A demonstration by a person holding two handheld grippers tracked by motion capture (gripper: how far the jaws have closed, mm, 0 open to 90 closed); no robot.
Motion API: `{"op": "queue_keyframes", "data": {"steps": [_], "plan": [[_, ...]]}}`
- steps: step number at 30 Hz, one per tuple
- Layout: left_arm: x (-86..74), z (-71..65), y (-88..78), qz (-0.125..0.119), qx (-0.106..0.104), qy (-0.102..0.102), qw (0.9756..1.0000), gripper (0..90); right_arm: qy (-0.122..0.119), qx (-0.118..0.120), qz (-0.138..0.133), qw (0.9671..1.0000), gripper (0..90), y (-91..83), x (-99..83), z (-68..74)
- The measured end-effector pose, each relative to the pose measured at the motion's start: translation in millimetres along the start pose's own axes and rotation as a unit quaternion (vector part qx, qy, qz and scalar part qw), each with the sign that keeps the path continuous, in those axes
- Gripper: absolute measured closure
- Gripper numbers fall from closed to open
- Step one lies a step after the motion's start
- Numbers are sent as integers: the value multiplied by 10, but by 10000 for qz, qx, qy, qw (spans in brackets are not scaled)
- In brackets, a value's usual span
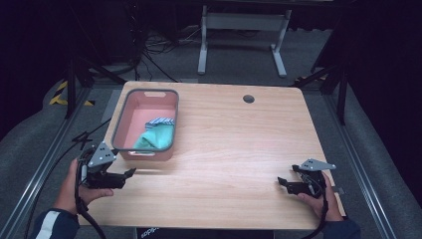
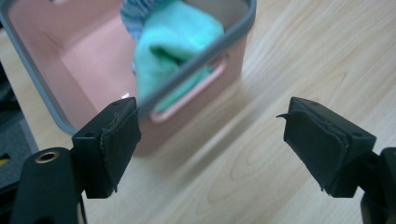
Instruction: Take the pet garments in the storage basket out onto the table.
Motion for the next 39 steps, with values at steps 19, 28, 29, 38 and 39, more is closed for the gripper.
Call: {"op": "queue_keyframes", "data": {"steps": [19,28,29,38,39], "plan": [[357,340,423,386,-4,84,9992,187,2,0,1,10000,210,0,0,0],[427,391,737,615,-62,150,9980,181,6,5,-3,10000,210,0,0,0],[438,395,774,632,-83,136,9979,184,6,4,-3,10000,210,0,0,0],[423,496,1149,1064,-212,36,9941,187,13,3,-5,10000,214,-2,0,-2],[401,510,1194,1155,-179,85,9931,188,12,1,-5,10000,215,-2,0,-3]]}}
Point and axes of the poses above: each handheld gripper's, and its own axes: y roughly forward along the jaws, x roughly out of its top, z roughly to its left, the point moved 10 cm from there along y, roughly forward along the jaws, and after that the axes turned 15 degrees about -z, right-handed, at the moved point
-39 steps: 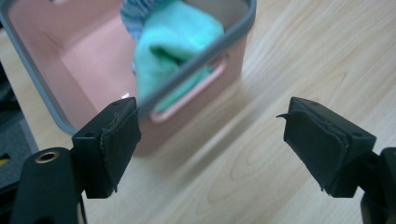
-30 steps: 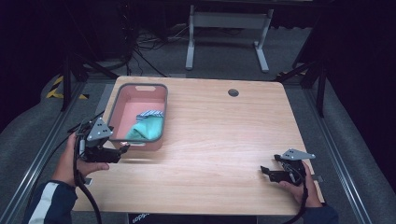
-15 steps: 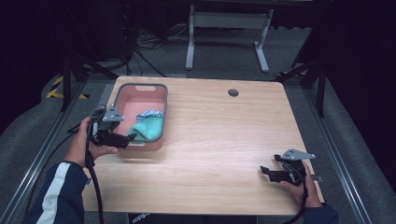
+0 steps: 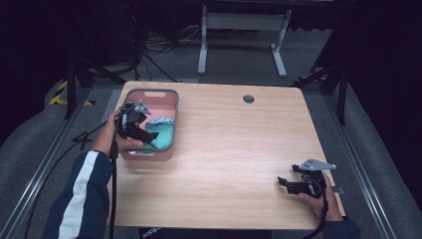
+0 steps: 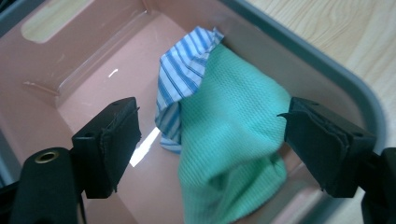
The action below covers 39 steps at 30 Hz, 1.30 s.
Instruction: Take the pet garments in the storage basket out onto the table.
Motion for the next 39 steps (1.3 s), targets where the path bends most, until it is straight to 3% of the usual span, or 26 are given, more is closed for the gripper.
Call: {"op": "queue_keyframes", "data": {"steps": [7,15,19,22,27,29,30,31,32,33,34,39], "plan": [[-151,54,286,657,-143,-124,9977,184,-1,-5,0,10000,216,0,0,0],[-322,116,443,1379,-228,-200,9900,252,-5,-56,-12,10000,239,-2,1,-14],[-333,97,461,1438,-352,-177,9888,392,3,-51,-13,10000,239,-2,1,-13],[-361,70,466,1607,-442,-101,9860,480,-5,-56,-11,10000,238,-2,1,-14],[-354,65,458,1667,-419,67,9851,621,13,-52,-17,10000,237,-2,3,-9],[-345,72,451,1651,-365,100,9856,651,11,-49,-14,10000,236,-1,2,-8],[-320,97,427,1574,-272,99,9871,708,11,-47,-12,10000,235,-2,2,-8],[-320,97,427,1574,-272,99,9871,719,12,-45,-13,10000,235,-1,2,-7],[-284,125,389,1479,-192,116,9887,732,3,-48,-10,10000,234,-2,2,-8],[-255,139,365,1371,-169,71,9904,742,6,-47,-12,10000,234,-1,2,-7],[-255,139,365,1371,-169,71,9904,748,6,-47,-12,10000,234,-1,2,-7],[-117,201,202,1010,6,48,9949,763,8,-40,-9,10000,232,-2,2,-6]]}}
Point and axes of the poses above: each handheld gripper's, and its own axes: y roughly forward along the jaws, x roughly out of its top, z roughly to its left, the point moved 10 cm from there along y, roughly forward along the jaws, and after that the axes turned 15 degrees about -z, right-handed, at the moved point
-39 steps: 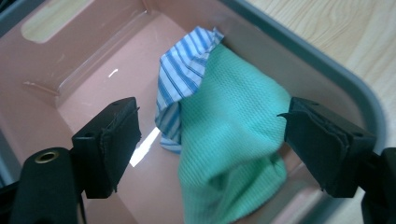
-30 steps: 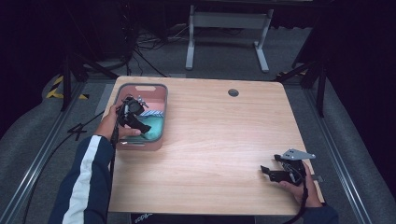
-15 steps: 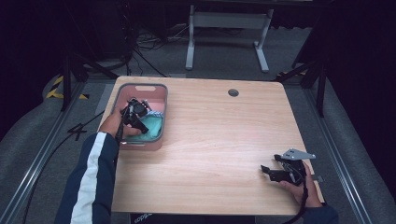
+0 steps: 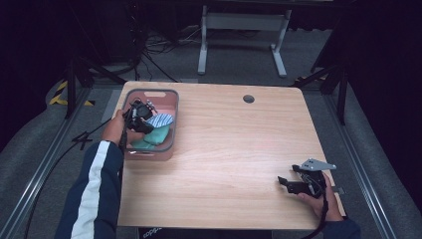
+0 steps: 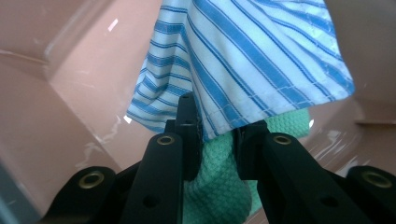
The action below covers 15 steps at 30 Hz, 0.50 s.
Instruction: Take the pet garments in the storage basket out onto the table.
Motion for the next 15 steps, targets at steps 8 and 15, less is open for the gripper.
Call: {"op": "queue_keyframes", "data": {"steps": [8,15], "plan": [[173,89,-333,-557,286,-99,9980,770,-14,-7,0,10000,232,1,0,-1],[274,118,-530,-784,364,-90,9962,770,-12,-7,-1,10000,233,1,0,-1]]}}
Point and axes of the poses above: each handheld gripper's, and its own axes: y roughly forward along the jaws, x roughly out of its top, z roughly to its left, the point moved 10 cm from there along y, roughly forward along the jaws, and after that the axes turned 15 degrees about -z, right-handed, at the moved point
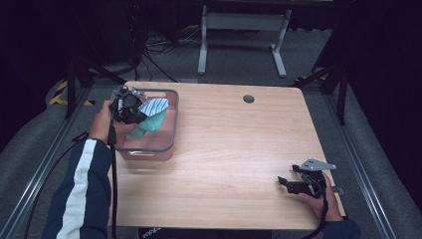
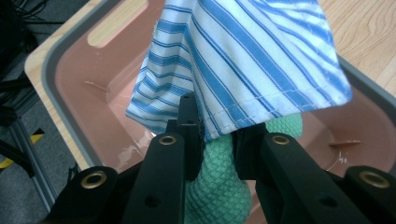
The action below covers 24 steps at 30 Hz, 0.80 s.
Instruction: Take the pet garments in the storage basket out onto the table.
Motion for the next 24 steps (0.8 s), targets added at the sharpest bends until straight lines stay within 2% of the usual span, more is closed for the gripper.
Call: {"op": "queue_keyframes", "data": {"steps": [8,15,16,21,24], "plan": [[144,-39,-116,-330,12,-48,9994,772,-9,5,10,10000,229,0,-2,4],[268,-109,-186,-551,15,59,9985,775,-1,11,6,10000,228,0,-1,3],[280,-130,-192,-568,-15,34,9984,775,1,10,7,10000,228,-1,-1,3],[374,-252,-216,-718,-86,189,9972,775,1,11,7,10000,228,0,-1,3],[455,-356,-239,-873,-151,286,9957,775,5,14,4,10000,228,0,-1,3]]}}
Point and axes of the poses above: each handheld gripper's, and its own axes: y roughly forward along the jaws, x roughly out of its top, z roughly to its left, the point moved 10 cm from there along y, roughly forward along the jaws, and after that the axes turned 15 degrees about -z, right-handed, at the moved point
